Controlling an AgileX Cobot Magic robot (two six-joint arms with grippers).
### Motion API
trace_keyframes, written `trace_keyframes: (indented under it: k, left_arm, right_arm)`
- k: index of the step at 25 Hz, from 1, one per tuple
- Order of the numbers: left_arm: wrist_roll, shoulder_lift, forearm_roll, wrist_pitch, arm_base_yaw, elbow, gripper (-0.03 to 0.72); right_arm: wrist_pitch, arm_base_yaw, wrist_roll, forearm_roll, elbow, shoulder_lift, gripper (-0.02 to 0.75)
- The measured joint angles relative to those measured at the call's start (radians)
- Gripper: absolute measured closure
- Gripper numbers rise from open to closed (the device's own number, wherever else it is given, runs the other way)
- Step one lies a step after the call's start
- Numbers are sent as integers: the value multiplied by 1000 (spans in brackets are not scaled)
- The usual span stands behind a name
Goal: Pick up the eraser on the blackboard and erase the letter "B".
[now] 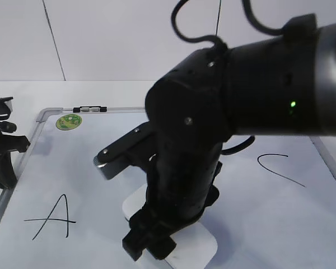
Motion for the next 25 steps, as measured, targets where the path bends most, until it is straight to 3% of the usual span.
trace_keyframes:
  k: [19,25]
  left_arm:
    - [0,0,4,2,0,0,672]
    - [0,0,4,2,0,0,672]
  right_arm:
    - [17,27,-6,-11,-28,166,209]
    - [17,-2,-15,13,-28,166,209]
